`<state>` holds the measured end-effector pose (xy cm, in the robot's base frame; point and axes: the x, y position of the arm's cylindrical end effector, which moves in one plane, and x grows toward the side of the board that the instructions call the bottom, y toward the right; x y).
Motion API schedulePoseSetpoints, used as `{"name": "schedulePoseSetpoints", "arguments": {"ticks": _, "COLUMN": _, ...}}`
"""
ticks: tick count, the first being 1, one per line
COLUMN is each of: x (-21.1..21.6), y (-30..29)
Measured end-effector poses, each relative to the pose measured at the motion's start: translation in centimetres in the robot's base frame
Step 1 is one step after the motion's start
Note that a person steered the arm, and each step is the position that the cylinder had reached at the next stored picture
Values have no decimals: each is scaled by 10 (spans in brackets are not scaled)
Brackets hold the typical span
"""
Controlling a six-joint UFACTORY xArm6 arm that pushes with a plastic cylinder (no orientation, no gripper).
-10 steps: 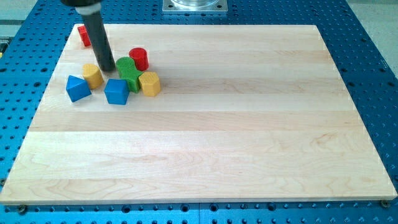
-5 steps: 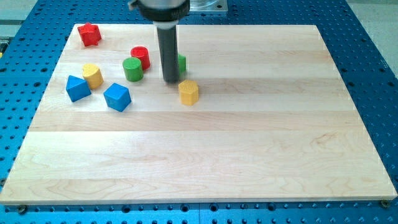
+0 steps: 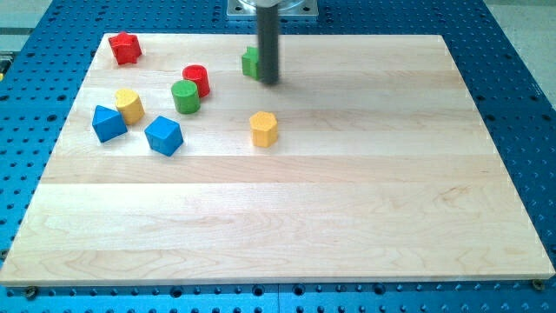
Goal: Move the green star to the top center of the board
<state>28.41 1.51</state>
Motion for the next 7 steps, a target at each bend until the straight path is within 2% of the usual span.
{"name": "schedulePoseSetpoints", "arguments": {"ticks": 1, "x": 43, "y": 7}}
{"name": "schedulePoseSetpoints", "arguments": {"ticks": 2, "x": 44, "y": -55}}
{"name": "schedulePoseSetpoints", "arguments": {"ticks": 3, "x": -5, "y": -50}}
{"name": "schedulePoseSetpoints", "arguments": {"ticks": 5, "x": -17, "y": 17}}
{"name": "schedulePoseSetpoints", "arguments": {"ticks": 6, "x": 20, "y": -59}}
{"name": "schedulePoseSetpoints", "arguments": {"ticks": 7, "x": -34, "y": -93}}
